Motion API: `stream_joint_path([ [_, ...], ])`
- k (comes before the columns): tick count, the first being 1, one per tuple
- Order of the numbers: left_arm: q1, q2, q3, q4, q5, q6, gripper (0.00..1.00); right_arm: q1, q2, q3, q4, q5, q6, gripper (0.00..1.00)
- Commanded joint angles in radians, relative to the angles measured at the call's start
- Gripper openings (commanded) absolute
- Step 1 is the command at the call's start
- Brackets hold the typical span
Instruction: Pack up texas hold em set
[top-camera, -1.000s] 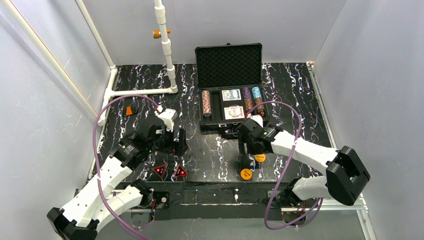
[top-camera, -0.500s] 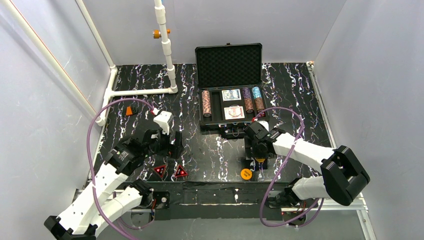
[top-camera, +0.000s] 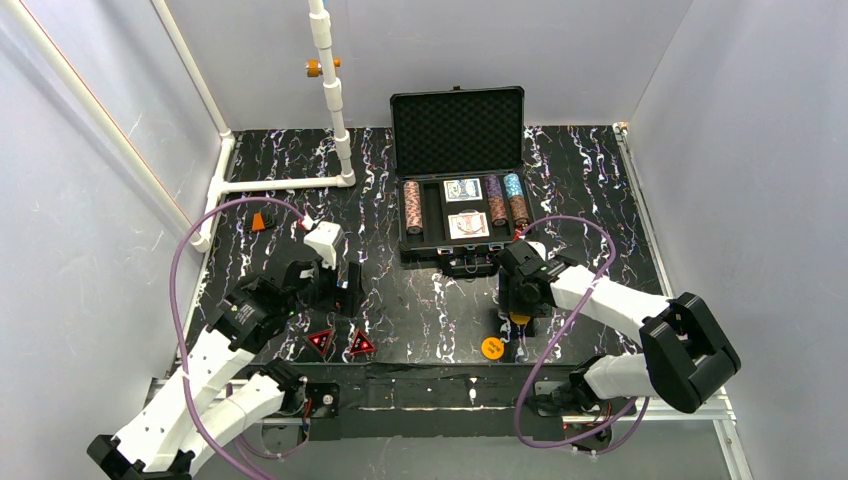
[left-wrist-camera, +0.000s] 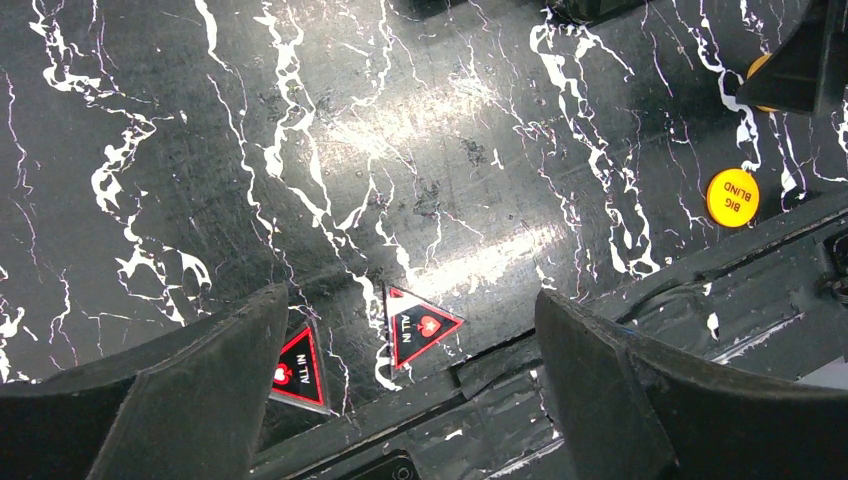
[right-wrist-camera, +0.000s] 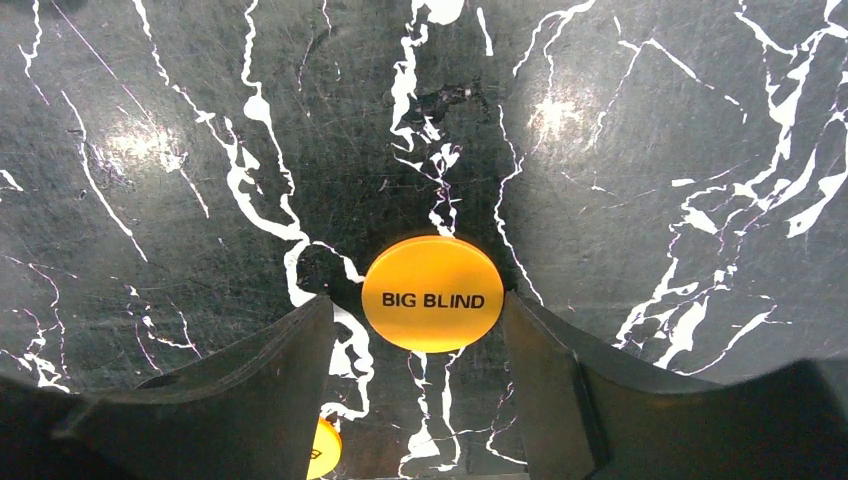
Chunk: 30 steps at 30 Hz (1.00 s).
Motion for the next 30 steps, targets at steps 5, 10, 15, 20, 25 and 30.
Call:
stream_joint_path([
  [5,0.003,-0.036,-0.009,-0.013,-0.029,0.006,0.93,-0.007,0.061,-0.042,-0.004,-0.022,0.021,0.67],
  [10,0.003,-0.041,-0.009,-0.016,-0.032,0.007,0.93,-0.007,0.076,-0.056,0.012,-0.036,0.024,0.62],
  [15,0.003,-0.035,-0.009,-0.016,-0.031,0.009,0.93,-0.007,0.072,-0.052,0.022,-0.051,0.012,0.52],
  [20,0.003,-0.026,-0.009,-0.015,-0.024,0.006,0.93,-0.005,0.042,-0.034,0.041,-0.082,-0.026,0.48],
  [25,0.003,-0.016,-0.009,-0.011,-0.002,-0.005,0.93,0.004,-0.014,0.008,0.028,-0.098,-0.064,0.48],
  [30,0.003,0.009,-0.011,0.010,0.036,-0.045,0.93,0.022,-0.047,0.045,0.023,-0.132,-0.089,0.48],
])
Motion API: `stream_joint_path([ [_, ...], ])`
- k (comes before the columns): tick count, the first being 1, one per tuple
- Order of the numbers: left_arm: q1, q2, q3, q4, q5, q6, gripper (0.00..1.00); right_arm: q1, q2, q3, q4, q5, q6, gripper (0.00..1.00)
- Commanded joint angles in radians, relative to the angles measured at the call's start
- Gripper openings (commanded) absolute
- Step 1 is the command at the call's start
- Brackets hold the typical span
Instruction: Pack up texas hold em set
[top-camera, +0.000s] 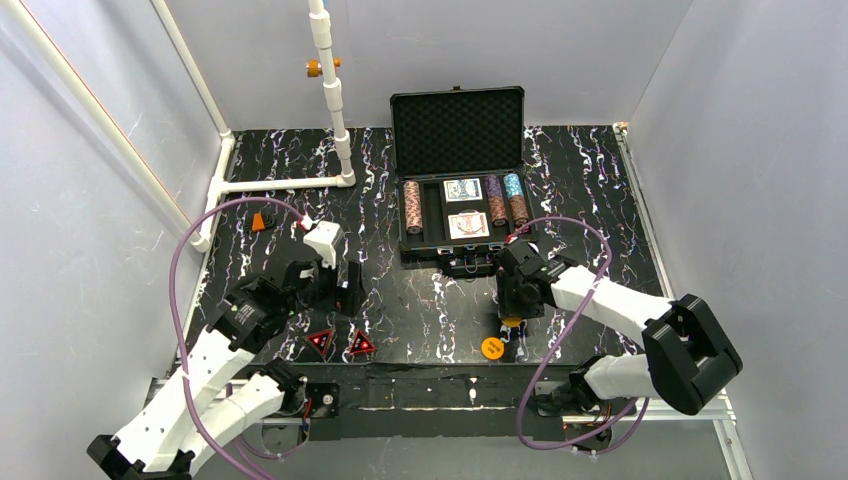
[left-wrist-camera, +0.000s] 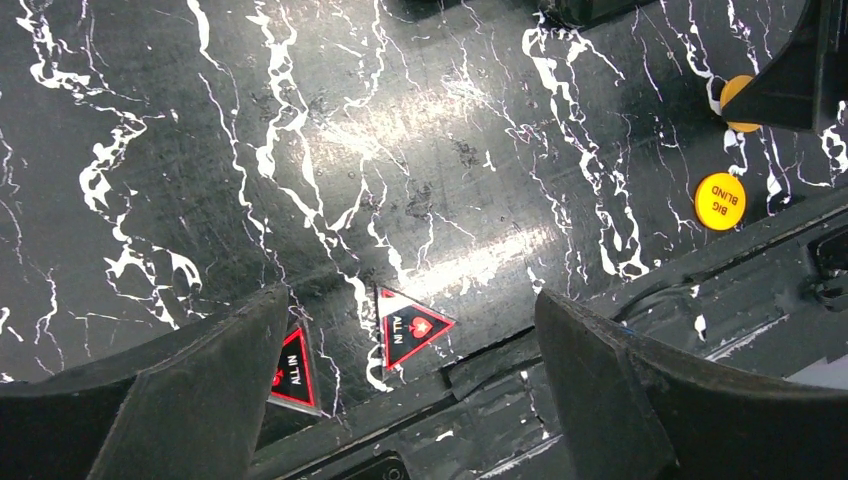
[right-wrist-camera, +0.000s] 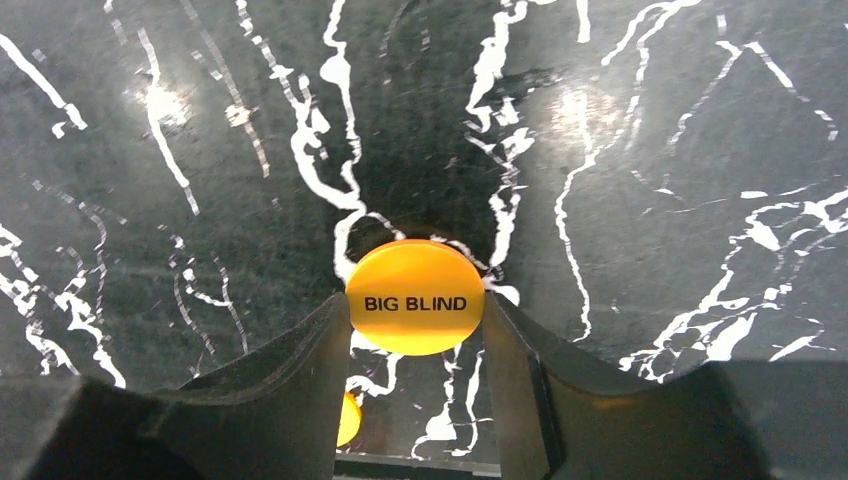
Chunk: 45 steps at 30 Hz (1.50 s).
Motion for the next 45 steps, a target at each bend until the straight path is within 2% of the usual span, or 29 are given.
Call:
stream_joint_path([
  [1,0.003,0.025,-0.011,0.015,0.046,-0.050,0.93,0.024,-0.045,0.044,0.019,-0.065,-0.034,0.48],
  [5,0.002,0.087,-0.003,0.051,0.134,-0.124,0.92,0.047,-0.058,0.061,0.031,-0.081,-0.041,0.48],
  [15,0.003,0.305,0.003,0.171,0.233,-0.293,0.87,0.103,-0.064,0.106,0.069,-0.107,-0.045,0.48],
  [26,0.002,0.498,0.021,0.363,0.367,-0.476,0.75,0.162,-0.094,0.164,0.114,-0.151,-0.064,0.48],
  [34,0.000,0.566,0.029,0.470,0.451,-0.558,0.67,0.200,-0.121,0.197,0.163,-0.191,-0.087,0.48],
  [45,-0.018,0.570,0.031,0.526,0.517,-0.634,0.61,0.259,-0.111,0.244,0.200,-0.192,-0.103,0.48],
])
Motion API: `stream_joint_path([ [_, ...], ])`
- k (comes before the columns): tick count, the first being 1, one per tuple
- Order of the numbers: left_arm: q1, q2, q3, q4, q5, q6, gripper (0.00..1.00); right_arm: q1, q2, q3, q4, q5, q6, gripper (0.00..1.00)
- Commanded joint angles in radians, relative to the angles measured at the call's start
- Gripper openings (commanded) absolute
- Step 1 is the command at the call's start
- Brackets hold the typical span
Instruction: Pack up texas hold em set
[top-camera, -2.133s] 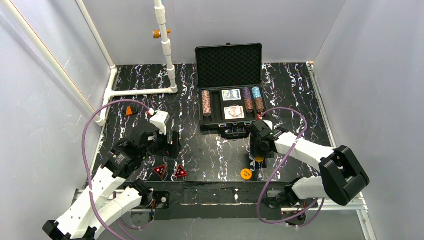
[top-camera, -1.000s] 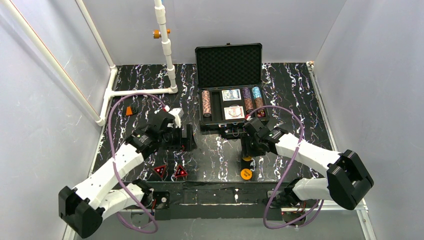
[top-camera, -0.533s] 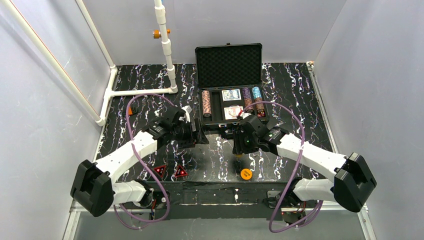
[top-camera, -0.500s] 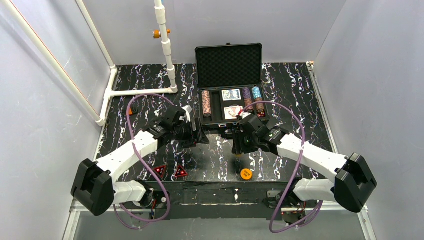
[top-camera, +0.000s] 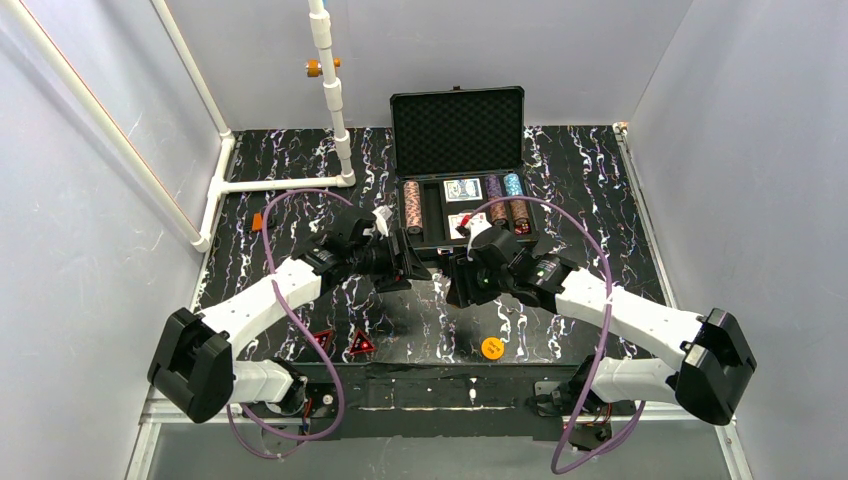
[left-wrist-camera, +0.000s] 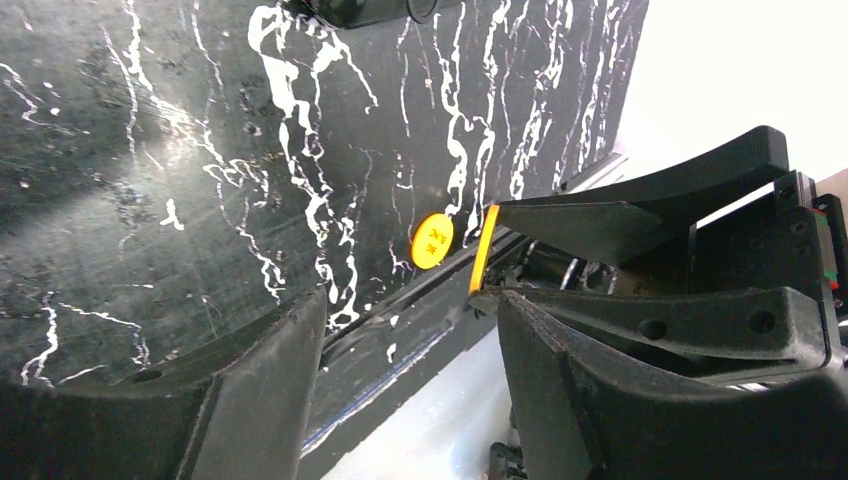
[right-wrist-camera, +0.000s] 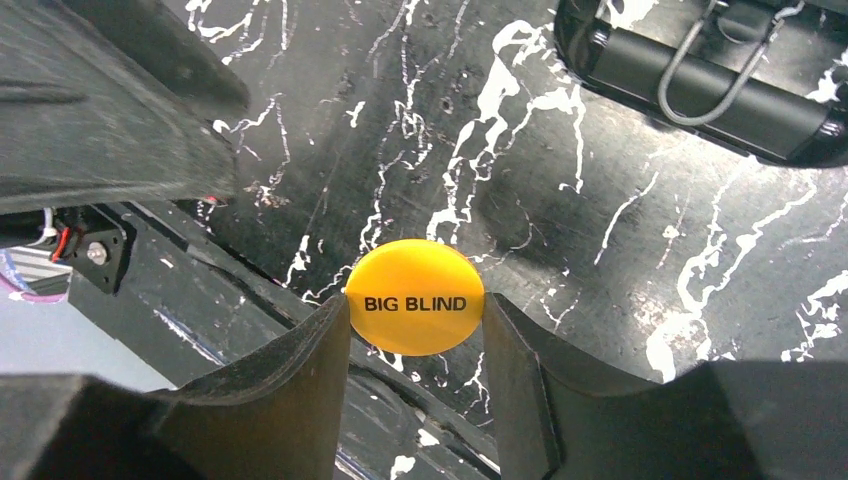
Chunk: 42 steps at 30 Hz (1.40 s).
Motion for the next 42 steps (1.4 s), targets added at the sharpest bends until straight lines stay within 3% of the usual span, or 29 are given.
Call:
stream_joint_path([
  [1,-0.017,-0.011,0.023,0.030,0.052,-0.046,0.61,0.024,-0.010,0.064,0.050,-0.010,-0.025,0.48],
  [29,-0.090,0.066,0.015,0.123,0.087,-0.103,0.34,0.088,0.020,0.117,0.063,-0.006,-0.048,0.48],
  [42,-0.103,0.077,0.008,0.147,0.109,-0.113,0.27,0.098,0.020,0.117,0.077,-0.001,-0.044,0.48],
])
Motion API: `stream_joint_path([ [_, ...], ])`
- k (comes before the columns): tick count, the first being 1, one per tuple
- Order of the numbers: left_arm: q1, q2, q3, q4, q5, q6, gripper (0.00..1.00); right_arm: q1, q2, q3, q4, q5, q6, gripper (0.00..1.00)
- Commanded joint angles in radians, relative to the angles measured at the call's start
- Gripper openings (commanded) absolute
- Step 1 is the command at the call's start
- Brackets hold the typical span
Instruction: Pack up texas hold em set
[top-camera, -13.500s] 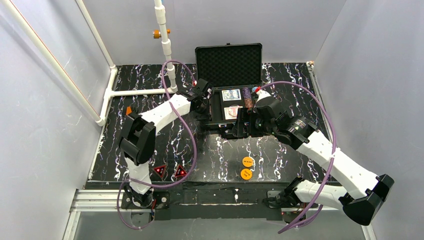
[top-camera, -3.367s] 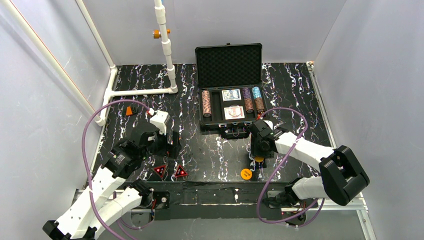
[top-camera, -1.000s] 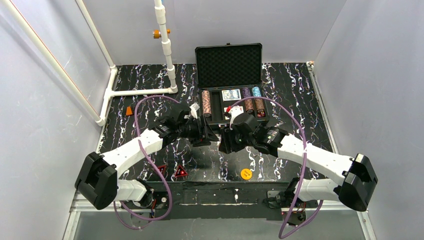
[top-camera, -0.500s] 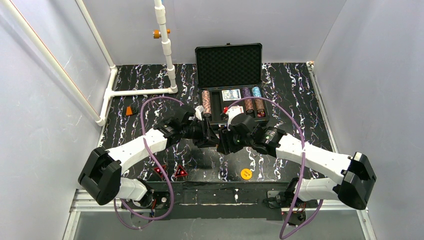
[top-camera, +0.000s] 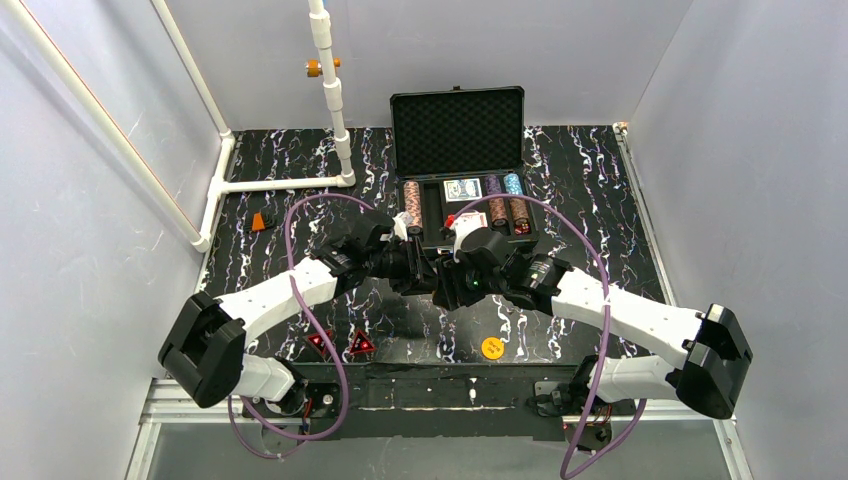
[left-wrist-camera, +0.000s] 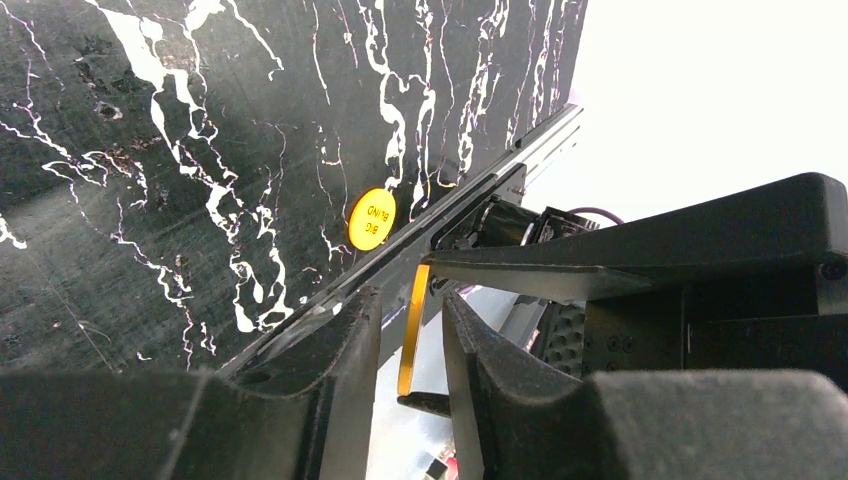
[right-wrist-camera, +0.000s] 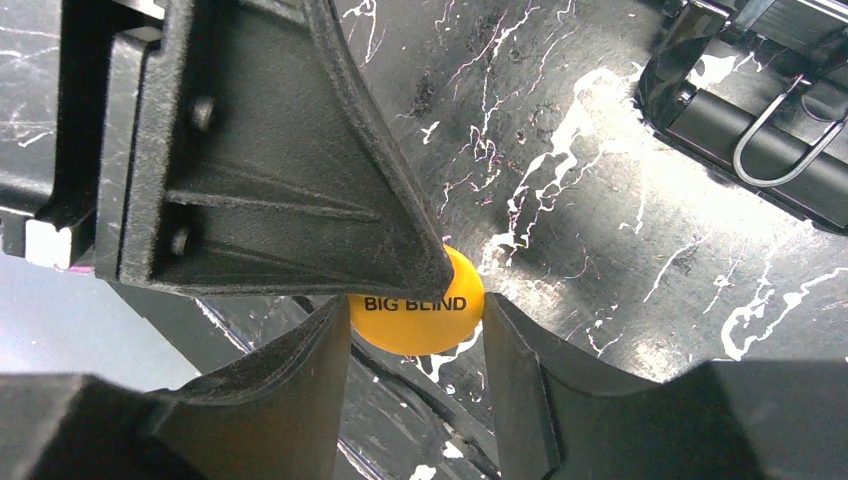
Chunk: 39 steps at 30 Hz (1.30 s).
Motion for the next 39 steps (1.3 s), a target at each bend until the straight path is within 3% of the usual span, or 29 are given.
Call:
stream_joint_path([
  [1,-0.007,-0.002,0.008,0.002,0.029,-0.001,0.27,0.011,0.001,0.052,0.048,0.002,-0.008,0.48],
  [13,-0.014,0.015,0.003,0.002,0.056,-0.007,0.22,0.018,0.004,0.061,0.051,0.011,-0.016,0.48],
  [22,-0.016,0.031,0.005,0.002,0.062,-0.007,0.00,0.024,0.001,0.063,0.049,0.018,-0.018,0.48],
  [27,-0.016,0.035,0.007,0.002,0.061,-0.009,0.00,0.027,-0.004,0.065,0.045,0.023,-0.020,0.49],
  [31,-0.015,0.031,0.013,0.001,0.058,-0.011,0.00,0.030,-0.014,0.065,0.039,0.029,-0.024,0.58],
  [35,-0.016,0.029,0.028,-0.014,0.050,-0.005,0.00,0.030,-0.041,0.065,0.019,0.061,-0.025,0.78],
  [39,-0.016,0.036,0.074,-0.079,0.028,0.028,0.00,0.030,-0.090,0.056,-0.012,0.137,-0.015,0.89],
])
